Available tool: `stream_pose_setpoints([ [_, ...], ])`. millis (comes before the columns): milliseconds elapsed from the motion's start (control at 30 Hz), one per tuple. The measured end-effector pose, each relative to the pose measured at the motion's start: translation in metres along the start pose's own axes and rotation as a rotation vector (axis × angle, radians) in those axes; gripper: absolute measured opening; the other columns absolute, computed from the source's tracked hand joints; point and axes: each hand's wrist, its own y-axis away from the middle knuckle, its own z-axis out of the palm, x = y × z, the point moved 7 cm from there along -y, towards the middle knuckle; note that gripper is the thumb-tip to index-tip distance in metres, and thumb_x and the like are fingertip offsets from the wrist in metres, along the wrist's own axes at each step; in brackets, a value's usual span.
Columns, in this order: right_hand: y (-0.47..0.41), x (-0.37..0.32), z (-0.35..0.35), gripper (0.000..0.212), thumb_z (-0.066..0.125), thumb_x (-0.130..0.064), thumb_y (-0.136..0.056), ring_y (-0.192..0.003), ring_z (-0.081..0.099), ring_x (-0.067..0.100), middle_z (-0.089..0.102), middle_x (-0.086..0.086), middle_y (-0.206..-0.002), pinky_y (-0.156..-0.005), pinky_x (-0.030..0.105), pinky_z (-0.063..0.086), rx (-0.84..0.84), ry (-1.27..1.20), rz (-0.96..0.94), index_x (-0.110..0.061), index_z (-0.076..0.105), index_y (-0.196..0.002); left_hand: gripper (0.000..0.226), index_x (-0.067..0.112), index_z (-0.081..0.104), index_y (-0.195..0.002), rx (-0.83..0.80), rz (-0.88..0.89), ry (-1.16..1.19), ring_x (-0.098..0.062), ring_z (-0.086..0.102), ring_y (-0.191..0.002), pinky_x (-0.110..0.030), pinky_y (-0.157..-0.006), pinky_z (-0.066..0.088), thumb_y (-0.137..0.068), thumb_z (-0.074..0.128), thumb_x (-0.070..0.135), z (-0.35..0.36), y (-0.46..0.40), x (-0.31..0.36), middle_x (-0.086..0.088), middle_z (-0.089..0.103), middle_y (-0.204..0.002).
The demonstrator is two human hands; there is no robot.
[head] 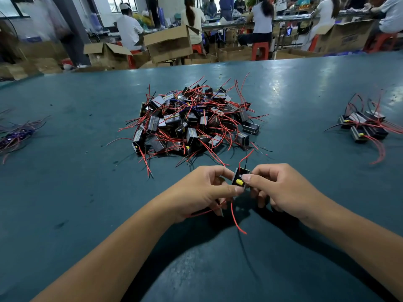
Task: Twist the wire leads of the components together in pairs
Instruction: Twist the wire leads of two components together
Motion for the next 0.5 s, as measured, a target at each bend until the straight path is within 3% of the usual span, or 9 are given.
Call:
stream_pose_setpoints([
  [167, 0.001, -0.003, 0.012, 0.027, 0.059, -0.04, -0.096, -0.051, 0.062, 0.019, 0.068, 0.001, -0.068, -0.038, 0.021, 0.036, -0.058, -0.013, -0.005, -0.018, 0.067, -0.082, 0.012, 0.024, 0.068, -0.099, 0.128, 0.194, -0.453, -0.018, 0.06, -0.065, -0.037, -0.058, 0.052, -0.09, 0.074, 0.031, -0.015, 0.002, 0.018, -0.003, 0.068, -0.079],
  [267, -0.003, -0.009, 0.005, 0.028, 0.06, -0.045, -0.092, -0.055, 0.064, 0.018, 0.07, 0.001, -0.074, -0.038, 0.023, 0.039, -0.071, 0.009, -0.04, -0.019, 0.069, -0.089, 0.017, 0.029, 0.069, -0.103, 0.164, 0.226, -0.706, -0.01, 0.063, -0.075, -0.027, -0.068, 0.05, -0.089, 0.074, 0.036, -0.032, 0.007, 0.027, 0.006, 0.069, -0.082],
  [400, -0.022, -0.02, -0.037, 0.019, 0.062, -0.03, -0.096, -0.058, 0.066, 0.011, 0.072, -0.004, -0.073, -0.048, 0.016, 0.042, 0.19, 0.183, -0.123, -0.019, 0.069, -0.082, 0.029, 0.032, 0.057, -0.112, 0.121, 0.093, -0.825, -0.006, 0.059, -0.084, -0.023, -0.073, 0.047, -0.089, 0.07, 0.044, -0.044, 0.01, 0.021, 0.012, 0.063, -0.094],
  [500, -0.06, -0.025, -0.066, 0.015, 0.057, -0.018, -0.096, -0.069, 0.068, 0.016, 0.072, -0.006, -0.075, -0.064, 0.027, 0.05, 0.314, 0.448, -0.138, -0.02, 0.067, -0.085, 0.023, 0.029, 0.06, -0.11, 0.11, 0.106, -0.97, -0.01, 0.057, -0.089, -0.03, -0.081, 0.049, -0.092, 0.067, 0.041, -0.046, 0.007, 0.02, 0.01, 0.061, -0.101],
])
